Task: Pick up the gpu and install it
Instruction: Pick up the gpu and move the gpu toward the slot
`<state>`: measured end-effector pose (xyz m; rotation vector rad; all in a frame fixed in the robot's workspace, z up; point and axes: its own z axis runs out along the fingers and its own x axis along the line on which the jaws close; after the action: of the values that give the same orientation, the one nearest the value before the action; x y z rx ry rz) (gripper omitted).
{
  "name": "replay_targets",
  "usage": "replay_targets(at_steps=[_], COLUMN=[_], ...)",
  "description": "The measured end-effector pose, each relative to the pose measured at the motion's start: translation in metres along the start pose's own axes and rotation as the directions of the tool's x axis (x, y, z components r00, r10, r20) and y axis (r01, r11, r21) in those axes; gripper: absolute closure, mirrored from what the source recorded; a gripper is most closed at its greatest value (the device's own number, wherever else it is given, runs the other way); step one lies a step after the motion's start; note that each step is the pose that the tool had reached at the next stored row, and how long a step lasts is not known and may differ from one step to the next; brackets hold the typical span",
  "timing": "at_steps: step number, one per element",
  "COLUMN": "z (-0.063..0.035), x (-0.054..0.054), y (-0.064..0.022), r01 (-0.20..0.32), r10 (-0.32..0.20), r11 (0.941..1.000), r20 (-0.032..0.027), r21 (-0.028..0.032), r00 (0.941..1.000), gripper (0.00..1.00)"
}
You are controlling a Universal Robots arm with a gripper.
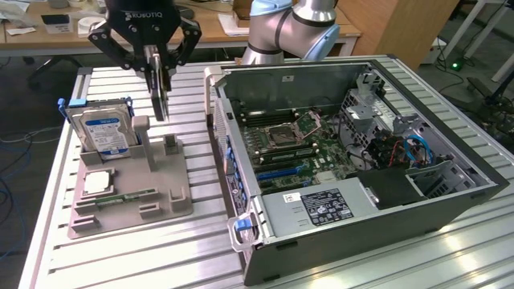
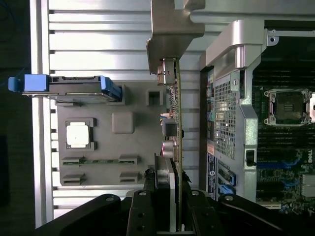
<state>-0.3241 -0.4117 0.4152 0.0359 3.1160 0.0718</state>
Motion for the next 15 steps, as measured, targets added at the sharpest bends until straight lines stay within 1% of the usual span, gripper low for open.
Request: replay_targets(at_steps=[2,3,12,15], z=[-0.0035,-0.0044,-0.0045,-0.0044], x=[-0.0001,-0.0001,-0.0003,-0.0020], y=[0.0001,0.0002,0.0001,0.0002], r01=[0.000,0.000,0.000,0.000], r10=[0.000,0.000,0.000,0.000], r11=[1.0000,1.0000,1.0000,1.0000], r20=[0.0002,0.0000,0.0000,0.0001], r21=[-0.0023,-0.0024,-0.0024,-0.0024], r00=[1.0000,1.0000,1.0000,1.0000], gripper=[0.72,0.72,0.72,0.72])
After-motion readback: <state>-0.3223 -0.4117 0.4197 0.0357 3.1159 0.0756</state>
